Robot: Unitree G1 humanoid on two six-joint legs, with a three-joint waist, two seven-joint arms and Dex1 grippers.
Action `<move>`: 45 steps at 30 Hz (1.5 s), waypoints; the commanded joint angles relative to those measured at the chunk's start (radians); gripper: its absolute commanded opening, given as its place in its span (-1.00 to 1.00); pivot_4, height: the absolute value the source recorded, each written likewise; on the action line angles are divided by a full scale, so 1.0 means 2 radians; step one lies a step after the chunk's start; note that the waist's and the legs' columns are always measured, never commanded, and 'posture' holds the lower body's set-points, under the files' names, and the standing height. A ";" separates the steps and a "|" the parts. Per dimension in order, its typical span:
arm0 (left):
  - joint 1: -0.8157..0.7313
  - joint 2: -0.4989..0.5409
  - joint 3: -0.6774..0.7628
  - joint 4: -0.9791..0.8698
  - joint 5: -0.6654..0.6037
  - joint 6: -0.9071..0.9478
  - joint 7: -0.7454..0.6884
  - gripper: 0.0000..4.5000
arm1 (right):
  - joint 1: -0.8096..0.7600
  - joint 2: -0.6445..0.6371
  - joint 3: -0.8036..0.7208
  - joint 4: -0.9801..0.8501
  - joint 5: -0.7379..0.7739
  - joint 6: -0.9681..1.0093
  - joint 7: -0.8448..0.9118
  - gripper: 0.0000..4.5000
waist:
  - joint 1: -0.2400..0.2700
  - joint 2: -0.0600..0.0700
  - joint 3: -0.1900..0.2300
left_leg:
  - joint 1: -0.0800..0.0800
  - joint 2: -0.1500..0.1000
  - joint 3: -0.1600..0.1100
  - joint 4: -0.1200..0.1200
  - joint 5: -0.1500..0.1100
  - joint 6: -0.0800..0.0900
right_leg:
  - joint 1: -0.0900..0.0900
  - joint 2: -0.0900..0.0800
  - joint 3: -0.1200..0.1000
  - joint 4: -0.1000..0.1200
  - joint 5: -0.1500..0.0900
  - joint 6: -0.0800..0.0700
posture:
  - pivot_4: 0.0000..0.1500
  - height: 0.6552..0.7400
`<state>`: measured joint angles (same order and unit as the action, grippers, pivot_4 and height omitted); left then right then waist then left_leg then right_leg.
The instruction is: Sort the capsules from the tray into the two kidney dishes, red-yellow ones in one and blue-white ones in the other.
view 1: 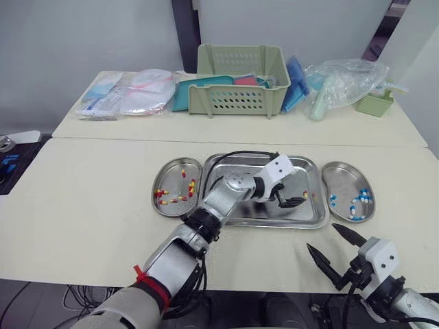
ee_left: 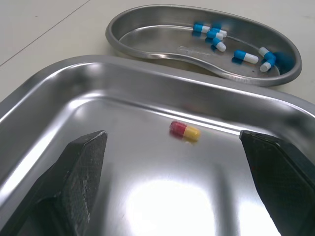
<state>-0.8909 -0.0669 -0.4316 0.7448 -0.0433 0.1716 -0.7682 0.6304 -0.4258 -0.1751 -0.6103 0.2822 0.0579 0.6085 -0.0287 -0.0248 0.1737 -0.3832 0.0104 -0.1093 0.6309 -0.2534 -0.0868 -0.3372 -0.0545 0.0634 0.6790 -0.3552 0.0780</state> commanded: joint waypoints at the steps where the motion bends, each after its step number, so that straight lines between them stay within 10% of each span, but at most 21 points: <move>1: -0.022 -0.022 0.012 0.041 0.014 -0.035 0.008 0.98 | 0.010 0.001 -0.001 -0.032 -0.006 0.004 -0.011 1.00 | -0.001 0.000 0.000 | 0.000 0.000 0.000 0.000 0.000 0.000 | 0.000 0.000 0.000 0.000 0.000 0.000 | 1.00 0.98; 10: -0.065 -0.054 0.027 0.143 0.037 -0.083 0.006 0.98 | 0.023 0.000 0.000 -0.060 -0.006 0.024 -0.025 1.00 | -0.001 0.000 0.000 | 0.000 0.000 0.000 0.000 0.000 0.000 | 0.000 0.000 0.000 0.000 0.000 0.000 | 1.00 0.98; 23: -0.071 -0.070 0.037 0.181 0.055 -0.122 -0.025 -0.53 | 0.024 -0.004 -0.004 -0.100 0.000 0.065 -0.039 1.00 | -0.001 0.000 0.000 | 0.000 0.000 0.000 0.000 0.000 0.000 | 0.000 0.000 0.000 0.000 0.000 0.000 | 1.00 0.98; 45: -0.069 -0.092 0.080 0.173 0.038 -0.111 -0.014 -0.53 | 0.008 -0.008 -0.004 -0.125 0.007 0.114 -0.045 1.00 | -0.001 0.000 0.000 | 0.000 0.000 0.000 0.000 0.000 0.000 | 0.000 0.000 0.000 0.000 0.000 0.000 | 1.00 0.98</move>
<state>-1.0127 -0.1426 -0.2783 1.1158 0.0416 -0.0469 -0.7969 0.6460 -0.4344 -0.1725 -0.8123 0.2800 0.2887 0.5219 -0.0302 -0.0247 0.1737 -0.3831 0.0103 -0.1098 0.6307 -0.2534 -0.0868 -0.3374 -0.0544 0.0630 0.6798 -0.3553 0.0782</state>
